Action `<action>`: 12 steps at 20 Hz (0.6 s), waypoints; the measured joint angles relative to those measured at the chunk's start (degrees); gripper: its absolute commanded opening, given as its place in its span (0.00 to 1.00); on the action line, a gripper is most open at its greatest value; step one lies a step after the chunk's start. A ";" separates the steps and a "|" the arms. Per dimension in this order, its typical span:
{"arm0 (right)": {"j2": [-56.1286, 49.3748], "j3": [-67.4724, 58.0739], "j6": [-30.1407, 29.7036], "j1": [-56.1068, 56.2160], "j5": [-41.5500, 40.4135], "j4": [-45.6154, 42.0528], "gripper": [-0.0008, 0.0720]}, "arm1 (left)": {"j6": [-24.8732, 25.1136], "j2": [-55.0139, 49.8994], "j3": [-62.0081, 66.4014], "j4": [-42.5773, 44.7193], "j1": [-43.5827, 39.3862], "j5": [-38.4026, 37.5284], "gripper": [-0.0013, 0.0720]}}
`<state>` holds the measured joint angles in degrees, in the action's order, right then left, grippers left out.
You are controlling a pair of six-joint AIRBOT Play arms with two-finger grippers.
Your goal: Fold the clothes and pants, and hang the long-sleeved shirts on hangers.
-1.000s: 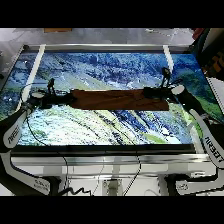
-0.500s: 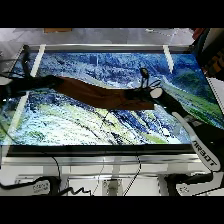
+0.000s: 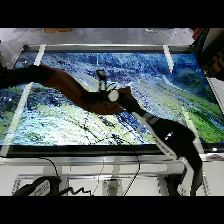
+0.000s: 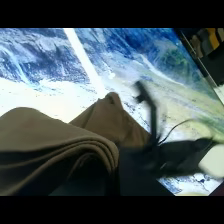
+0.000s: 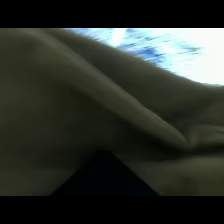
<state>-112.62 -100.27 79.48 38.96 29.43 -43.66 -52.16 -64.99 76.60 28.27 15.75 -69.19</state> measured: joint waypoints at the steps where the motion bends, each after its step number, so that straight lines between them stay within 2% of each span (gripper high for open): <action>1: -1.55 -1.90 0.79 1.33 0.00 -0.04 0.03 | -0.13 0.00 0.00 0.02 0.00 -0.07 0.04; 4: -3.93 -4.85 2.05 2.73 0.46 -2.43 0.03 | -0.13 -1.31 0.00 0.02 -0.42 -0.17 0.04; 7: -3.82 -5.97 2.60 -0.52 3.50 -6.71 0.03 | -0.13 -4.85 0.00 -0.07 -2.36 -0.09 0.04; 9: -2.47 -6.32 2.64 -4.61 9.05 -9.33 0.03 | -0.13 -8.39 0.00 -0.09 -4.85 0.44 0.04; 12: 0.63 -6.56 0.79 -14.19 21.66 -13.40 0.03 | -0.13 -14.80 0.00 -2.34 -10.69 3.13 0.04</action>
<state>-111.98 -106.83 80.27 24.77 51.09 -57.06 -52.29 -79.79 76.60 25.93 5.06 -66.06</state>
